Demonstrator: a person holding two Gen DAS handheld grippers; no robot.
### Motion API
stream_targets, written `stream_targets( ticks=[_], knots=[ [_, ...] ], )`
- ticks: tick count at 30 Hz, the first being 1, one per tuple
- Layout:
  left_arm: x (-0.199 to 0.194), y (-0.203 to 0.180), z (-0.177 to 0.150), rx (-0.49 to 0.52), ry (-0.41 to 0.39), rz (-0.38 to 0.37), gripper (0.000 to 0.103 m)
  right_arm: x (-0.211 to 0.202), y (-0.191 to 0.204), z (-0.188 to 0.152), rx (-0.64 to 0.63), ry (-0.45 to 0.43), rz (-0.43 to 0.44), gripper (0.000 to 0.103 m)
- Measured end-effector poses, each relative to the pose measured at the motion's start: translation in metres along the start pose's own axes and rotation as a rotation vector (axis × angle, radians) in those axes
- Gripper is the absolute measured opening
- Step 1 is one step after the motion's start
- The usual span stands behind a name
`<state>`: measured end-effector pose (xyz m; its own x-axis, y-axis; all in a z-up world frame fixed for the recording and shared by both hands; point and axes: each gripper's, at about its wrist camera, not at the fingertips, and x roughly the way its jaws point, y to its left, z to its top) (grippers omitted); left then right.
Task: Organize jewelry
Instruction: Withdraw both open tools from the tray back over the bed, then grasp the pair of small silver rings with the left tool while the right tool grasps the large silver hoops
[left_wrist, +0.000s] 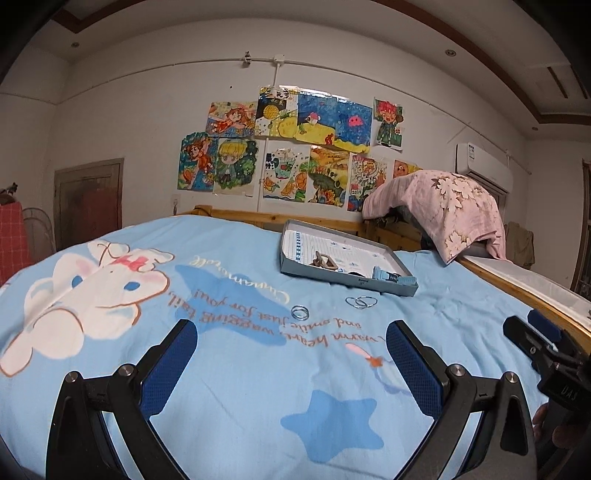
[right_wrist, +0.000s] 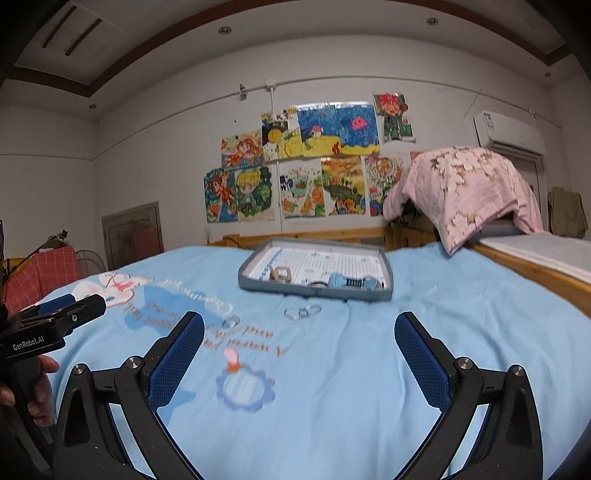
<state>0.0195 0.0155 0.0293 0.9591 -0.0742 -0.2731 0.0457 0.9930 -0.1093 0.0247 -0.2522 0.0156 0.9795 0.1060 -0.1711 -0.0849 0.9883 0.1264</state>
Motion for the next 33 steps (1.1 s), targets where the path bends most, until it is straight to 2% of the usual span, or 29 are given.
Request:
stream_targets(
  ticks=[6,16,20,25,33],
  knots=[
    [0.0,-0.002,-0.003,0.023,-0.007,0.01,0.103,0.005,0.007,-0.005,-0.024,0.025,0.008,0.101],
    [0.016,-0.005,-0.003,0.055,0.043,0.042,0.103,0.011,0.001,-0.003,0.02,0.036,0.005,0.101],
    [0.038,0.0,0.004,0.077,0.089,0.065,0.103,0.029,0.0,0.012,-0.02,0.037,0.023,0.101],
    [0.074,0.013,0.016,0.02,0.144,0.082,0.103,0.062,-0.008,0.03,-0.022,0.031,0.032,0.101],
    [0.136,0.01,0.049,-0.01,0.096,0.113,0.103,0.125,-0.03,0.06,0.001,-0.02,0.006,0.101]
  ],
)
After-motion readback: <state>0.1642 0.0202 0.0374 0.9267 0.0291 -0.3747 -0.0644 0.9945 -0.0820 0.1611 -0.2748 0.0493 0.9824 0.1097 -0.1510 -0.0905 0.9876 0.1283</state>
